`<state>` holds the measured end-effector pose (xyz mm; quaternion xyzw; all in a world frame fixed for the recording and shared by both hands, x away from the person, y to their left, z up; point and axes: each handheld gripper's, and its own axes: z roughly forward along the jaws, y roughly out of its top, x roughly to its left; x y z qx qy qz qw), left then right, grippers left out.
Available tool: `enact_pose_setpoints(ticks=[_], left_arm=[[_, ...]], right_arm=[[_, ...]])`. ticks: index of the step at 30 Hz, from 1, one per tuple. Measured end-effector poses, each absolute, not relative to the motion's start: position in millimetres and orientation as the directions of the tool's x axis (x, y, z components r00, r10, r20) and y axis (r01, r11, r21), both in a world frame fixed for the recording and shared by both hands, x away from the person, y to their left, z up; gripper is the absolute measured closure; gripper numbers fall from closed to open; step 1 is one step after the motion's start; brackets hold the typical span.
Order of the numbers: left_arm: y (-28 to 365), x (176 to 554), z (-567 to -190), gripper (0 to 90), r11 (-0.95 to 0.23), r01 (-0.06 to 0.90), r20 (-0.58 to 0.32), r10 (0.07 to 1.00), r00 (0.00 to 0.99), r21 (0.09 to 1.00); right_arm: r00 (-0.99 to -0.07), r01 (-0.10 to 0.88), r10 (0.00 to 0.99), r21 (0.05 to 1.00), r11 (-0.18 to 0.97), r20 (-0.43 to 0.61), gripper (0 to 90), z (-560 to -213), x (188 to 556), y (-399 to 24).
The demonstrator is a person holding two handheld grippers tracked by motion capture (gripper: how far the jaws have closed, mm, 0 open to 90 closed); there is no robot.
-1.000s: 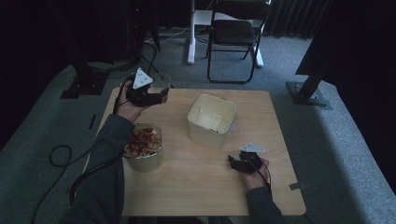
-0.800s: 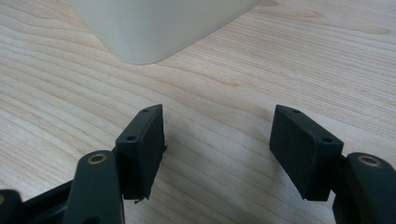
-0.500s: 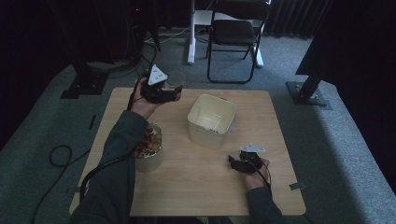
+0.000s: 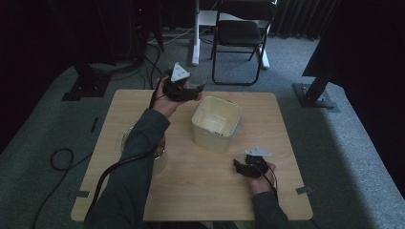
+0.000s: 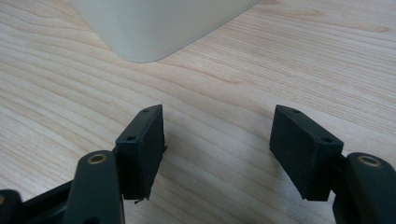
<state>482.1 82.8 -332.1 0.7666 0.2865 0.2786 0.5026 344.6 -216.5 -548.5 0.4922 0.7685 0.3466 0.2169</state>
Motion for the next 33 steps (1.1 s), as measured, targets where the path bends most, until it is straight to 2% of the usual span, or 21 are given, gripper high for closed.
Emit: enact_pose_setpoints(ticks=[12, 15, 18, 19, 22, 33], left_arm=[[43.3, 487.0, -333.4, 32.4, -0.287, 0.183, 0.073, 0.694, 0.716, 0.94], [37.4, 490.8, -336.2, 30.7, -0.233, 0.21, 0.01, 0.692, 0.722, 0.95], [30.2, 497.3, -343.9, 24.0, -0.209, 0.268, -0.059, 0.676, 0.734, 0.94], [27.5, 498.7, -347.1, 18.0, -0.216, 0.279, -0.059, 0.683, 0.728, 0.936], [25.8, 500.7, -353.1, 14.7, -0.214, 0.3, -0.07, 0.698, 0.713, 0.93], [35.1, 499.7, -340.6, 14.9, -0.193, 0.328, -0.087, 0.733, 0.675, 0.925]], right_arm=[[-0.423, 0.607, 0.906, 0.745, 0.277, 0.007, 35.0, -548.3, 344.1, -216.3], [-0.424, 0.607, 0.906, 0.744, 0.278, 0.007, 35.0, -548.2, 344.0, -216.0], [-0.424, 0.607, 0.906, 0.744, 0.279, 0.007, 35.0, -548.2, 343.7, -215.9], [-0.424, 0.608, 0.906, 0.744, 0.279, 0.007, 35.0, -548.1, 343.5, -215.8], [-0.426, 0.608, 0.905, 0.743, 0.28, 0.007, 35.0, -548.0, 343.3, -215.8], [-0.424, 0.608, 0.906, 0.743, 0.279, 0.007, 34.9, -548.1, 343.4, -215.5]])
